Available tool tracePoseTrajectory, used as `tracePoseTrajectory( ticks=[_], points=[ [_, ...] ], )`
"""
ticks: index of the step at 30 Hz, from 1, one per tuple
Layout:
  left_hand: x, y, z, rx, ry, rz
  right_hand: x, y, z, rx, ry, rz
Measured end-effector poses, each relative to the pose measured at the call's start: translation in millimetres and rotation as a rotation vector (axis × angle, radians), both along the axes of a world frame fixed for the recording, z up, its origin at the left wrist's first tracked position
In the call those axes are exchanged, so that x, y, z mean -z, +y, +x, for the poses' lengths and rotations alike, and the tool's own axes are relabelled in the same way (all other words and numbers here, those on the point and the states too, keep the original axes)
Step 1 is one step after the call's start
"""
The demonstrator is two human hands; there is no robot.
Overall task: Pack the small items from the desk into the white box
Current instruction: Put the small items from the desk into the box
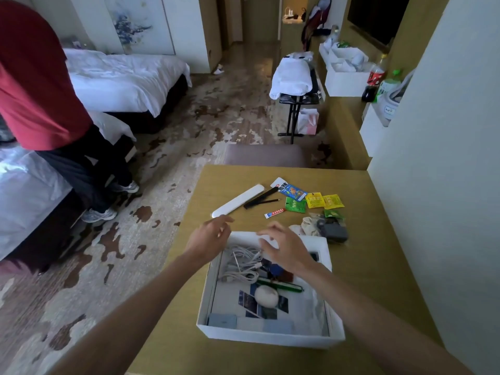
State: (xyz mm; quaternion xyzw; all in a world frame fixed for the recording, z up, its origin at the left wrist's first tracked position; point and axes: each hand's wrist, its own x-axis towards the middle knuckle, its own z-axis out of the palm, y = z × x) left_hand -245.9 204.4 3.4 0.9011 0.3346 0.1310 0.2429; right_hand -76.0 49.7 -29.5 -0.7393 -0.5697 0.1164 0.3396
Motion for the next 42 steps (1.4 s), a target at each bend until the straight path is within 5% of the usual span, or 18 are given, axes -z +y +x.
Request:
tracePoseTrajectory(
  ticks=[6,15,22,29,42],
  points=[
    [5,17,27,-0.150,0.013,-0.167,-13,33,46,0.129,0.068,-0.035],
    [43,91,72,-0.080,0.167,-0.036,29,92,104,0.316,0.071,-0.373],
    [93,133,148,0.137,0.312,0.051,73,140,125,0.224,-0.121,-0.617],
    [118,130,206,0.231,0.345,0.128,98,147,129,0.089,-0.419,-0.582],
    [137,138,224,0.233,0.420,0.170,76,110,137,0.193,-0.007,-0.491]
  ],
)
